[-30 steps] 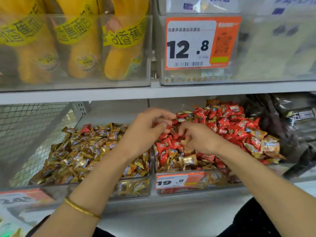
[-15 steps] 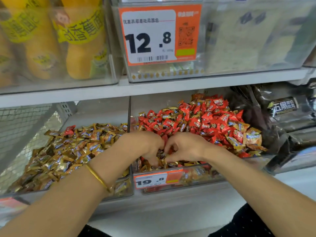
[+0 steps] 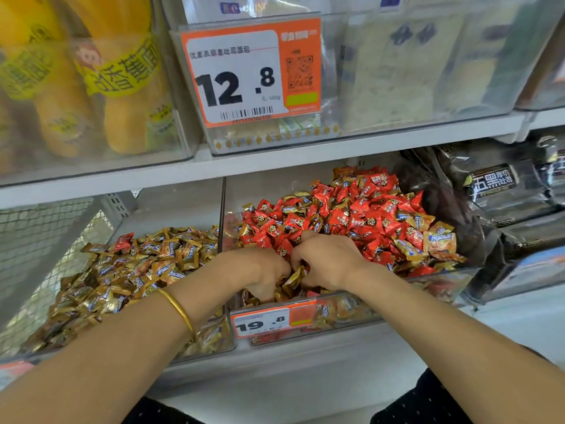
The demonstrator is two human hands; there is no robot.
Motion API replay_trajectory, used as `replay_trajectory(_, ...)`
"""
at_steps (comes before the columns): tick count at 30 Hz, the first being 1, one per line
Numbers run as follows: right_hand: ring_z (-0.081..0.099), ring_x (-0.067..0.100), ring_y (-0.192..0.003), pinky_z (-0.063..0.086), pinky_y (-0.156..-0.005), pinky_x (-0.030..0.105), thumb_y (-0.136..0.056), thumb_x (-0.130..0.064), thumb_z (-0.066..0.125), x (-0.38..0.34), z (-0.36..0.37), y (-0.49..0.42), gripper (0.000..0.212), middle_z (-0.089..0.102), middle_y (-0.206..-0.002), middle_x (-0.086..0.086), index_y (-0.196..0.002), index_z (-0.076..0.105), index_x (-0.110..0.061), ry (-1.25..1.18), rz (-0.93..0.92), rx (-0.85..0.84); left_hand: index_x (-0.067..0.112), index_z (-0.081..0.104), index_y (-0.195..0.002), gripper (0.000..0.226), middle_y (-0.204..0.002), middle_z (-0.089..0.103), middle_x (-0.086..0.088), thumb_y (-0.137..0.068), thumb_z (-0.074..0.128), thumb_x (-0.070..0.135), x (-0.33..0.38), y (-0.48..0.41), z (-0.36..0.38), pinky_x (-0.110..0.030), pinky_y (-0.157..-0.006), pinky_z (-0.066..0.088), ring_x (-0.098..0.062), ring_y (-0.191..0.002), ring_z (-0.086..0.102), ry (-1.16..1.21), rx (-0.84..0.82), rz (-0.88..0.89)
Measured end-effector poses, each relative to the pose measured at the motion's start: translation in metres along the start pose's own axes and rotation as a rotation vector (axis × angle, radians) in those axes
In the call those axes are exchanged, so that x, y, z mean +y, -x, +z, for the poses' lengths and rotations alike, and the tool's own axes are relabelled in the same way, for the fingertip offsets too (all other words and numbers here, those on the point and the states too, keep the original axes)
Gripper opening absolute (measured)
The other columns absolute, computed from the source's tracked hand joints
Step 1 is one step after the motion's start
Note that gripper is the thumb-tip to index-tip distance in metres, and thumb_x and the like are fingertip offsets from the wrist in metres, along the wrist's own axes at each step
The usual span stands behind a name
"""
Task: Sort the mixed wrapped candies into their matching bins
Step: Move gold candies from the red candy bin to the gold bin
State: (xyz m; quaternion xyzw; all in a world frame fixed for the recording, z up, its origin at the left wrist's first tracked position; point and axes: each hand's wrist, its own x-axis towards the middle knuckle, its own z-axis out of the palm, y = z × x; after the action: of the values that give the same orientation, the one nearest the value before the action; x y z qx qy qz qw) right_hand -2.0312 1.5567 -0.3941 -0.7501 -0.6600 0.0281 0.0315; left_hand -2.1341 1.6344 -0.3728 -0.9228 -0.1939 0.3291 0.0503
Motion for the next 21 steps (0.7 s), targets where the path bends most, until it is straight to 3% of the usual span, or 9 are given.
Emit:
replay_trajectory(3,0.056,0.02,-0.096,0.042,-0.067,0.029,-0.081,-0.028,0.07,0.01,-0.01,0.002,0.022,0.046,-0.106,-0.004,-0.103,0.065,-0.028,-0.118,0.042,0.06,0.008,0.049,-0.121,0.037,-0.113,0.056,-0.012,-0.085,0.052,0.004,0.0,0.002,0.0,-0.029,-0.068,0.042,-0.027,-0.097,0.054,0.053,0.066,-0.001)
replay_trajectory(6,0.057,0.018,-0.092,0.05,-0.078,0.035,-0.078,-0.023,0.074,0.022,-0.018,0.005,0.016,0.055,-0.102,-0.001,-0.092,0.068,-0.02,-0.335,0.089,0.105,0.015,0.052,-0.127,0.045,-0.101,0.06,-0.008,-0.084,0.056,0.006,-0.006,-0.001,0.002,-0.028,-0.072,0.045,-0.022,-0.088,0.055,0.143,0.132,0.012)
replay_trajectory(9,0.06,0.02,-0.082,0.049,-0.071,0.028,-0.077,-0.012,0.075,0.031,-0.026,0.007,0.008,0.063,-0.084,0.002,-0.081,0.069,-0.011,-0.636,0.135,0.183,0.016,0.06,-0.113,0.031,-0.085,0.057,0.002,-0.084,0.061,0.007,-0.011,-0.007,0.003,-0.027,-0.07,0.044,-0.016,-0.076,0.052,0.285,0.248,0.013)
replay_trajectory(11,0.053,0.013,-0.067,0.042,-0.055,0.016,-0.079,-0.011,0.073,0.038,-0.03,0.009,0.007,0.057,-0.074,-0.001,-0.083,0.067,-0.009,-0.841,0.196,0.196,0.016,0.062,-0.099,0.018,-0.094,0.06,0.001,-0.084,0.063,0.006,-0.015,-0.013,0.003,-0.03,-0.076,0.048,-0.019,-0.085,0.058,0.392,0.365,0.007)
replay_trajectory(13,0.036,0.007,-0.05,0.028,-0.039,0.015,-0.084,-0.012,0.068,0.044,-0.033,0.011,0.014,0.045,-0.066,-0.002,-0.096,0.061,-0.008,-1.073,0.3,0.149,0.016,0.062,-0.096,0.014,-0.11,0.061,-0.003,-0.085,0.064,0.008,-0.019,-0.017,0.0,-0.03,-0.085,0.048,-0.023,-0.099,0.059,0.495,0.466,0.004)
replay_trajectory(16,0.026,0.006,-0.048,0.019,-0.034,0.015,-0.089,-0.013,0.063,0.052,-0.036,0.01,0.028,0.035,-0.063,-0.002,-0.112,0.048,-0.01,-1.381,0.454,0.052,0.016,0.063,-0.097,0.013,-0.118,0.058,0.001,-0.085,0.066,0.011,-0.027,-0.016,-0.006,-0.02,-0.087,0.036,-0.016,-0.112,0.051,0.67,0.572,0.023)
replay_trajectory(21,0.033,0.007,-0.049,0.019,-0.034,0.013,-0.09,-0.01,0.06,0.054,-0.041,0.011,0.012,0.039,-0.063,0.0,-0.088,0.049,-0.014,-1.546,0.525,0.014,0.016,0.063,-0.097,0.011,-0.118,0.056,0.003,-0.086,0.065,0.012,-0.037,-0.01,-0.013,-0.018,-0.086,0.034,-0.015,-0.118,0.049,0.87,0.671,0.026)
